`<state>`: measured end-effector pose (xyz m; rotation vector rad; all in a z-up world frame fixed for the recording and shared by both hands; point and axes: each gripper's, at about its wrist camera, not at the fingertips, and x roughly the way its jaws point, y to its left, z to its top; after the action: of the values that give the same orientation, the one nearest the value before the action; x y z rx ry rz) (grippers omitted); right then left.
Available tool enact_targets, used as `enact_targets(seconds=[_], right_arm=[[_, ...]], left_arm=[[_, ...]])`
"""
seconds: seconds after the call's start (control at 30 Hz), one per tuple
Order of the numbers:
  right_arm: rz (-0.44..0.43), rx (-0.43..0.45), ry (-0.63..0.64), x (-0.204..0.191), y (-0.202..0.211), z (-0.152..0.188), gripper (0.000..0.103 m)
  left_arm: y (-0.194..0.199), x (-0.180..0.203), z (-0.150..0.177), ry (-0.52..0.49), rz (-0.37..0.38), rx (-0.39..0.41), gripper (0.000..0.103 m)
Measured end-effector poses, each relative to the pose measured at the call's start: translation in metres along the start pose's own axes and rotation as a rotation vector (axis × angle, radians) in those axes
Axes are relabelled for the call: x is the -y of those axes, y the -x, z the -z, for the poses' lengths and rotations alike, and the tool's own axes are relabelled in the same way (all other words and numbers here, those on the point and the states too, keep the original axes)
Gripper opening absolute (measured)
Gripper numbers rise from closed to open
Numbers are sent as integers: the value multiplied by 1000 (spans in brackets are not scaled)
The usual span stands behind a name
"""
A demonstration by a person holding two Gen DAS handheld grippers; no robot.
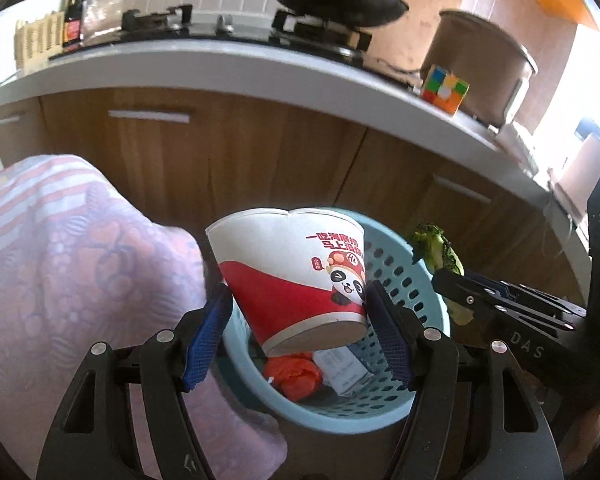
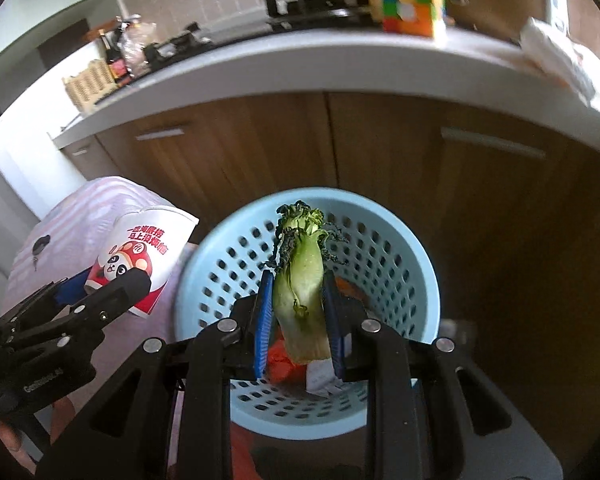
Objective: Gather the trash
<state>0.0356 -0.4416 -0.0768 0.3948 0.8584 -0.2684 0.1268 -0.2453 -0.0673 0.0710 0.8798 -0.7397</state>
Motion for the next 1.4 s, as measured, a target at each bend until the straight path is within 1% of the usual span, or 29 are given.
enact_targets(seconds=[0.1,0.17,0.23,0.27,0.3,0.47,0.57,0.67,0.7,0.8,0.87,0.97,1.0,1.1,1.17,1.23,1.33,1.4], right_arm=[[-11,-23,-23,7,-6,3,22],[-16,-33,-23,11,-9,4,24],[-4,-25,-22,12,-9,3,38],[-6,-12,-23,13,-6,4,53],[-4,1,-23,12,-3,4,55],[-22,42,6,3,11,4,55],[-42,79,33,-9,26,7,55],[-40,132,72,-21,44,11,55],[-43,153,85,-24,51,13,55],[-42,232,128,-34,73,24,55],[-41,269,137,-39,84,30,55],[-17,341,143,-45,100,40,55],[5,378,143,-47,107,44,55],[20,447,152,-52,125,50,55],[31,469,157,-55,131,53,55],[25,479,160,-56,135,56,55],[20,485,160,-58,137,60,55],[11,487,160,-58,139,63,55]], left_arm=[[-10,1,2,-4,-2,-15,69],[-15,2,4,-14,-15,-28,78],[-17,2,5,-17,-26,-30,83],[-17,2,6,-16,-28,-30,83],[-16,1,7,-14,-28,-31,83],[-1,-1,10,-6,-28,0,83],[20,0,15,-8,-34,47,83],[45,5,20,-22,-75,103,84],[58,7,23,-35,-88,134,84],[90,10,31,-54,-81,208,88],[109,12,36,-51,-113,263,90],[134,12,48,-34,-195,336,90],[138,11,51,-32,-209,349,90],[149,8,62,-16,-245,388,90],[155,7,67,-2,-254,403,90],[160,8,73,3,-271,419,90],[168,13,81,-6,-304,440,90],[171,15,83,-9,-308,450,90]])
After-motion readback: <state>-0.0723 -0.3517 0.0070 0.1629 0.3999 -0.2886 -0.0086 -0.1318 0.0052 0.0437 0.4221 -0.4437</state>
